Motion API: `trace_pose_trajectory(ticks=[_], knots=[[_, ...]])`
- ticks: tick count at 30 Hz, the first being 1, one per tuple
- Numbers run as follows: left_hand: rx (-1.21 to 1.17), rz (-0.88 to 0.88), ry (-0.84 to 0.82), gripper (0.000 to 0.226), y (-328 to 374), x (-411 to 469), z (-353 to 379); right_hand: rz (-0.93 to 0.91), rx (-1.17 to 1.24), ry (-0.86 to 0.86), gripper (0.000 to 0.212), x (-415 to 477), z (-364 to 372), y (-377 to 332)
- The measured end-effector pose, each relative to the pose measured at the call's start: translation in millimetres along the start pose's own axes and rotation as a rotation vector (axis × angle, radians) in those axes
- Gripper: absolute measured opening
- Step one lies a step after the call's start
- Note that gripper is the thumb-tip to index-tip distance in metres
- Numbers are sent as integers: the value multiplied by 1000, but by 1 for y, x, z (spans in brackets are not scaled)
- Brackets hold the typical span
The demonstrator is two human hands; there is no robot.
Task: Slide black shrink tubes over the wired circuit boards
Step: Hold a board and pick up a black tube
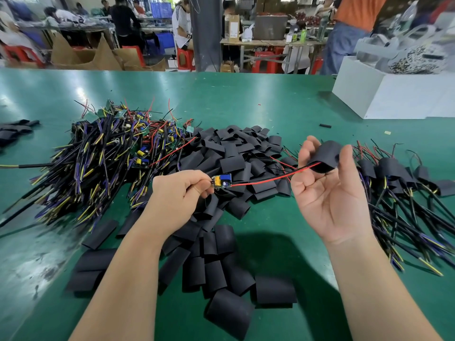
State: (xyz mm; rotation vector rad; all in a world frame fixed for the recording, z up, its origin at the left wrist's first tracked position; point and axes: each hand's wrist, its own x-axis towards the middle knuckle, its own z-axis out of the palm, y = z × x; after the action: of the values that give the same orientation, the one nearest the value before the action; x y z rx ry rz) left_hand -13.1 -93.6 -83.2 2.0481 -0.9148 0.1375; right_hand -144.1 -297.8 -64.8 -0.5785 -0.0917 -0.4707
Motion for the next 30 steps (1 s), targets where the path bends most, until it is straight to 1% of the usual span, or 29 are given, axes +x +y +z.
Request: trace_pose_trajectory(ticks=[2,4,8,11,13,15,18,19,21,24,26,30], knots=[[11,-8,8,27,1,0,1,-19,-113,42,27,0,-1,4],[-1,-9,27,30,4,-1,4,-16,-263,70,22,-1,-1,10],[-46,40,53,26,13,-1,14,4,-480,13,27,-3,3,28],[-67,77,82,23,20,-2,18,-16,-595,-3,24,-5,5,36],[-63,108,92,21,22,-2,18,-32,-623,11,23,-5,4,35],[-42,138,84,22,24,-3,18,-30,-597,13,21,-5,3,35],[0,156,65,21,25,-3,18,-27,-568,-1,26,-4,0,34],[24,156,59,21,25,-4,18,-28,-573,-18,25,-4,-1,33],[63,153,44,20,24,-4,18,-26,-656,-81,24,-4,-2,31],[106,149,10,22,25,-5,20,2,-755,-167,27,-6,-1,30],[123,140,-5,23,27,-6,23,16,-747,-160,29,-6,1,30],[85,106,17,25,30,-6,25,39,-728,-80,32,-6,1,32]])
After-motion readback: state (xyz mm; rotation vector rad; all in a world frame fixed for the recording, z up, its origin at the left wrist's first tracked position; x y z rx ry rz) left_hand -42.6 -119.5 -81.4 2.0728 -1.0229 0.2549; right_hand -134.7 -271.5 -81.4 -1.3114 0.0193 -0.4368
